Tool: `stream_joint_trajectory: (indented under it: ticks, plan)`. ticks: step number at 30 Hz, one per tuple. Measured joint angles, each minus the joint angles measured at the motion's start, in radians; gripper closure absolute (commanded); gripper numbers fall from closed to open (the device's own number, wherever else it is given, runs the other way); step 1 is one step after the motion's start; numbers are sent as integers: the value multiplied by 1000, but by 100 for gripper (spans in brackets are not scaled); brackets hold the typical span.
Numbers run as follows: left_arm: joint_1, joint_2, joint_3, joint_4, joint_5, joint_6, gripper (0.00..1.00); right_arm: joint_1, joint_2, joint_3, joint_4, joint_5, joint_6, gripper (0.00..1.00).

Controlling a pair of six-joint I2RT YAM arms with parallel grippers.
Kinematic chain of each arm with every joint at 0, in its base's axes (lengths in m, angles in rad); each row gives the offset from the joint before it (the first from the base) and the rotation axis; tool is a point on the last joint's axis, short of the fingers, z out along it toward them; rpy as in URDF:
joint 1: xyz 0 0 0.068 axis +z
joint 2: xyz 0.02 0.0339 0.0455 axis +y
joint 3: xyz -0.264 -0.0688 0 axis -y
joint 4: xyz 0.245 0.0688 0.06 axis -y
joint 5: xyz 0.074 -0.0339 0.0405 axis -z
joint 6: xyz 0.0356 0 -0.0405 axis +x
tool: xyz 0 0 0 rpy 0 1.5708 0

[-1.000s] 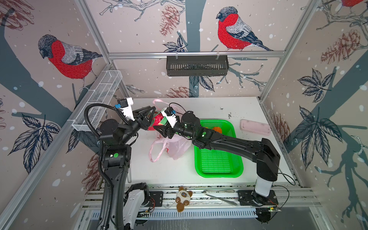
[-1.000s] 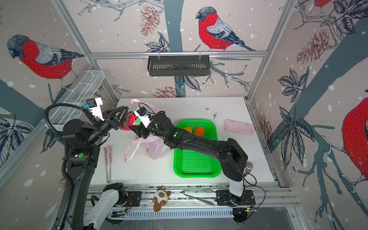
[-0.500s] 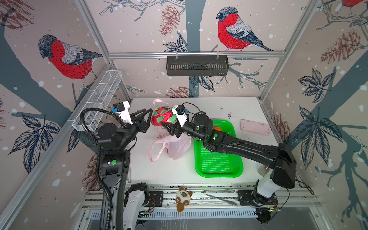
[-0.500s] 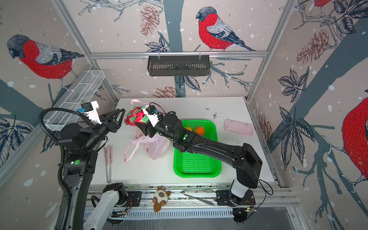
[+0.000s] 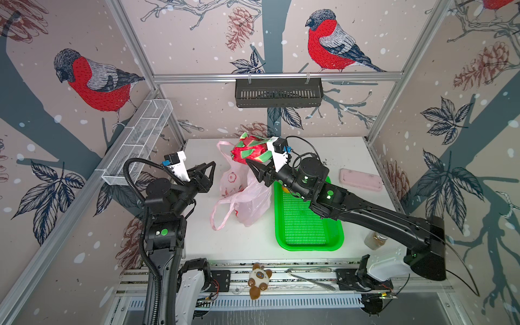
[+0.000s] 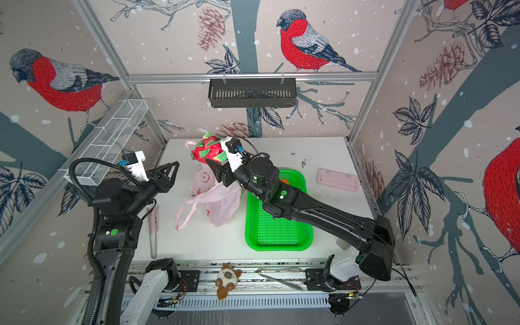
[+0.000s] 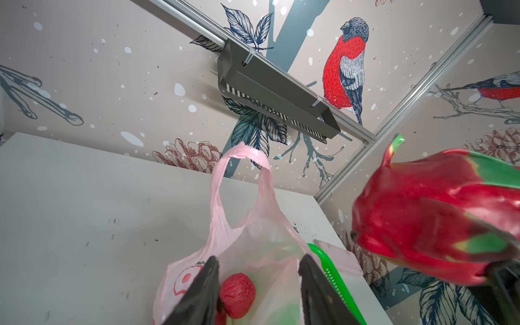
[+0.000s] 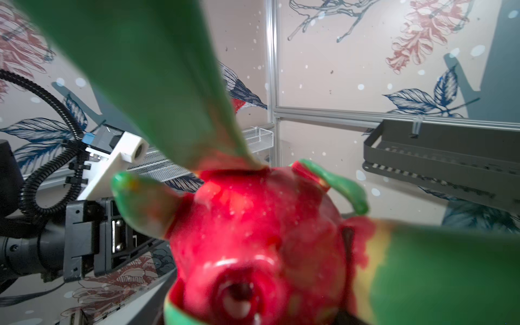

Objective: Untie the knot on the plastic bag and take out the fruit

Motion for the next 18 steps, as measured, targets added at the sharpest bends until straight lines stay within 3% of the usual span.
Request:
stream_joint_trajectory:
  ticks: [10, 18]
  plan:
    - [0, 20, -28, -27, -47, 52, 53, -56, -135, -140, -426, 155, 205, 92]
    - [0, 19, -41, -32, -44, 62, 53, -167, -230, -310, -573, 127, 436, 92]
